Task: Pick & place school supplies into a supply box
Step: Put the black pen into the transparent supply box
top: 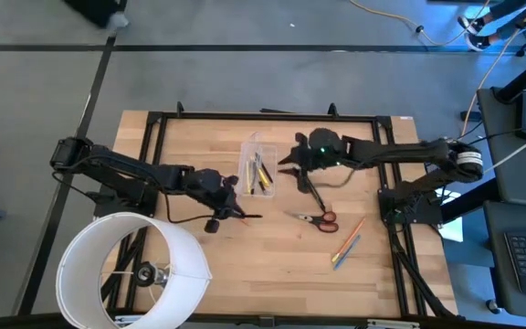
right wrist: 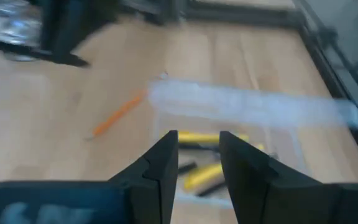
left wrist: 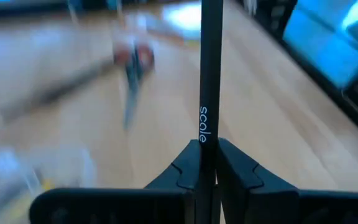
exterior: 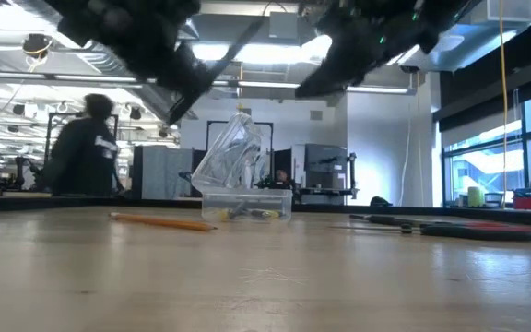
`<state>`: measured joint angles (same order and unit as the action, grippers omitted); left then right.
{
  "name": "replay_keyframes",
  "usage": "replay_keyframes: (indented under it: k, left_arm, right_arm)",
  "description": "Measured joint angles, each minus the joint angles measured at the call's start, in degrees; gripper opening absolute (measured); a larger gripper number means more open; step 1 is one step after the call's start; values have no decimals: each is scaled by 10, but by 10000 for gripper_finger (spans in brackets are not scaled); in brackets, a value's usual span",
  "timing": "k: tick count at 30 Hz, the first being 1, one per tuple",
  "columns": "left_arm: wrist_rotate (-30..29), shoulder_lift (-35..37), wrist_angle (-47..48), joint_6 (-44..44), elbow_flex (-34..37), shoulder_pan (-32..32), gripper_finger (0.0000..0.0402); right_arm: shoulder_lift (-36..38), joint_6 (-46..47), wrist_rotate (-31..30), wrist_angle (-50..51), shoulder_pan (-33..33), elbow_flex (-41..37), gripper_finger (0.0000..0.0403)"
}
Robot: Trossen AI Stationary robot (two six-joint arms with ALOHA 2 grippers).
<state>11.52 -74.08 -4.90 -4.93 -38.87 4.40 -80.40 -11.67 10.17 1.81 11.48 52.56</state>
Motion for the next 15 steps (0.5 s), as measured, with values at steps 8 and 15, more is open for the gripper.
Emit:
replay_keyframes:
  k: [8,15]
  left_arm:
    - [-115,0,-116,-89,0,-1,24]
    - [-146,0,-185,-127,-1,0,25]
  right_arm:
    - [14,-11,4,-47,-71,0,122]
    - [-5,-11,5,-134,-110,0,122]
